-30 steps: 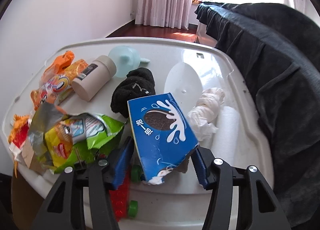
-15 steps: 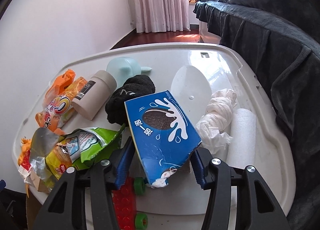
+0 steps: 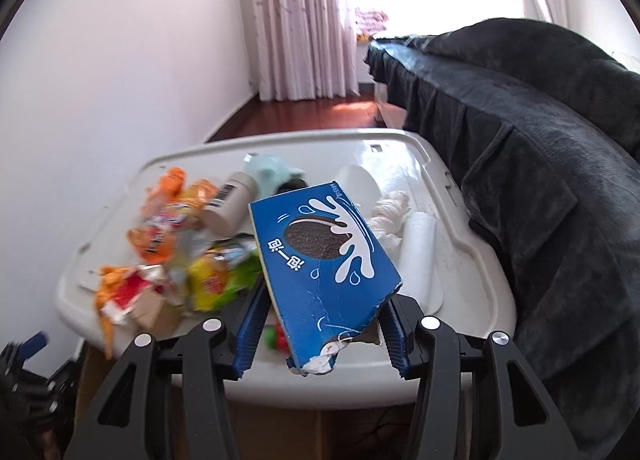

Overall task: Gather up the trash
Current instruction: 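Grasp the orange toy dinosaur with the left gripper while the right holds the blue box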

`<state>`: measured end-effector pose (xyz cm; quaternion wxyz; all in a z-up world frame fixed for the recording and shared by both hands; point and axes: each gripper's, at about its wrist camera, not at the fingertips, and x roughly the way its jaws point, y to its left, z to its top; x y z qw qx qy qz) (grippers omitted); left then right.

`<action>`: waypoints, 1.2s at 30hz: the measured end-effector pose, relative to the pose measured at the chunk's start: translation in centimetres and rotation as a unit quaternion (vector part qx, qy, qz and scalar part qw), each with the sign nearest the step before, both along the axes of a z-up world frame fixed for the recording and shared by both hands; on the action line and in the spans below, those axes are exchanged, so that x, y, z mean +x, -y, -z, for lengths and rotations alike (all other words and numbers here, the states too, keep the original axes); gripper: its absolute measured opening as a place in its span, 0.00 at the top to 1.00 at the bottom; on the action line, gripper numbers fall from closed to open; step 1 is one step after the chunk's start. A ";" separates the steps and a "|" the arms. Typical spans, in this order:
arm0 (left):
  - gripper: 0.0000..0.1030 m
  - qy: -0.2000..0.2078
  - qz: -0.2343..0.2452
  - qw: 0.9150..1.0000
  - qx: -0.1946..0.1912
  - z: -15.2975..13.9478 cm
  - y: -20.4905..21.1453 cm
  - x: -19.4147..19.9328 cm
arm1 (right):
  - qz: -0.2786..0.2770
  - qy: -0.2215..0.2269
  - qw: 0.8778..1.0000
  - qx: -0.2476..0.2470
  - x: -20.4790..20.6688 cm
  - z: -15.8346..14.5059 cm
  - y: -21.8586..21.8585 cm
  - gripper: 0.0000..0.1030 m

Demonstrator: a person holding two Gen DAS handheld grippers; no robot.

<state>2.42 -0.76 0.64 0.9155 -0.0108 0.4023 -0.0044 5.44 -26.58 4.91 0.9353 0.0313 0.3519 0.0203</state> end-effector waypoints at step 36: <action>0.48 0.028 -0.017 0.999 0.019 4.3 1.2 8.9 | -0.023 -0.008 0.999 0.043 0.2 1.0 -1.2 0.48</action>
